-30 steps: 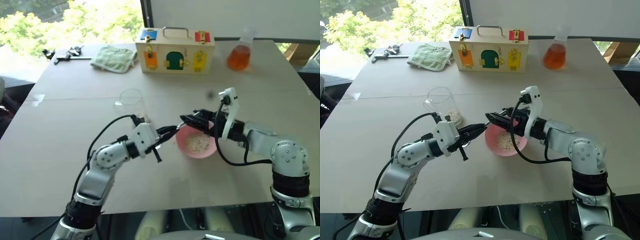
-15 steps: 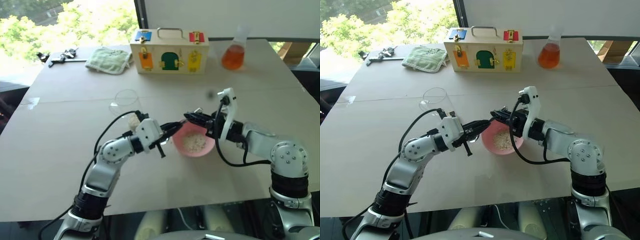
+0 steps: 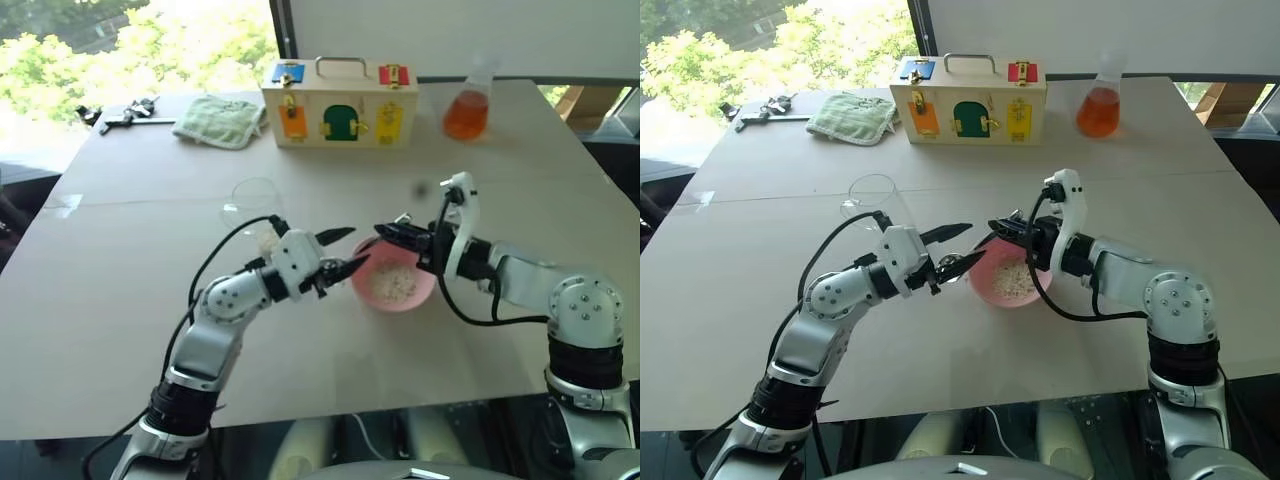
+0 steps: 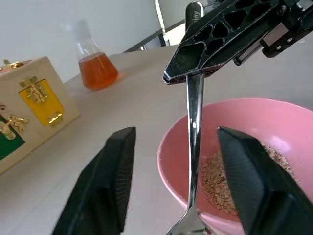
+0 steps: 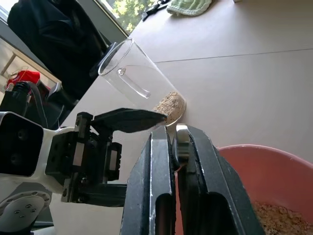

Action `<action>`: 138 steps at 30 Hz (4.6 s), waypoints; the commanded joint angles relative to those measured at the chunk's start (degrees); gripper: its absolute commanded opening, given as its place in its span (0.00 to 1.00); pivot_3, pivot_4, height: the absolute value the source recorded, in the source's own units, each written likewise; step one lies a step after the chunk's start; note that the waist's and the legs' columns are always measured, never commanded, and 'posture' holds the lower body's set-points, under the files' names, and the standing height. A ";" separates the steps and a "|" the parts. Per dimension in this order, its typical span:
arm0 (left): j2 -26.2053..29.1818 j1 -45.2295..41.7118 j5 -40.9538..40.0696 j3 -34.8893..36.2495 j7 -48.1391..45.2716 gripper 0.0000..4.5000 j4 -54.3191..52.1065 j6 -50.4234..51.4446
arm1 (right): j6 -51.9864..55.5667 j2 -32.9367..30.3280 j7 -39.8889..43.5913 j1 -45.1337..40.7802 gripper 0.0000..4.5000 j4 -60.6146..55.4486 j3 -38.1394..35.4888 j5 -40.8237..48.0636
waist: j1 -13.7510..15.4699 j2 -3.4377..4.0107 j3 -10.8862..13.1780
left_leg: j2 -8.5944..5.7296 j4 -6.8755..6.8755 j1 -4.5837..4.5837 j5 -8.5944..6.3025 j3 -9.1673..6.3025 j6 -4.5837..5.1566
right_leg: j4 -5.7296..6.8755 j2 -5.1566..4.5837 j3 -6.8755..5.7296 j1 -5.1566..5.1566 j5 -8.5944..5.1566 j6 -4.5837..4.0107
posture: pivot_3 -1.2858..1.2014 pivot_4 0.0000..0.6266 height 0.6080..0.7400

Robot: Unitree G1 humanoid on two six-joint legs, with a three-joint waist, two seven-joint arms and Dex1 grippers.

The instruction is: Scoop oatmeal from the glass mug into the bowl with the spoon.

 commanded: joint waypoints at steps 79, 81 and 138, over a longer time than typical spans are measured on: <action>-1.36 -12.99 -4.94 24.73 11.44 0.66 51.74 -27.02 | -9.99 -2.80 -12.60 -15.04 0.00 7.16 -8.20 10.22 | -0.34 0.00 0.01 | 0.02 -0.04 -0.10 -0.01 0.22 0.04 | 0.03 -0.01 0.20 -0.20 0.01 0.01 | 0.52 0.24 1.00; -1.29 -13.05 -5.40 24.57 11.17 0.46 51.47 -26.45 | -10.09 -2.72 -12.63 -15.04 0.00 7.12 -8.12 10.12 | -0.38 0.00 0.01 | 0.02 -0.04 -0.10 -0.01 0.22 0.04 | 0.03 -0.01 0.20 -0.20 0.01 0.01 | 0.52 0.24 1.00; -2.96 -27.60 10.94 5.03 11.08 0.00 37.69 -13.10 | 0.28 13.35 -0.06 -19.49 0.00 8.48 0.90 -21.87 | -1.49 -0.02 -0.02 | -0.01 -0.04 -0.16 0.00 0.17 0.00 | 0.06 0.02 0.17 -0.30 0.01 0.01 | 0.52 0.24 1.00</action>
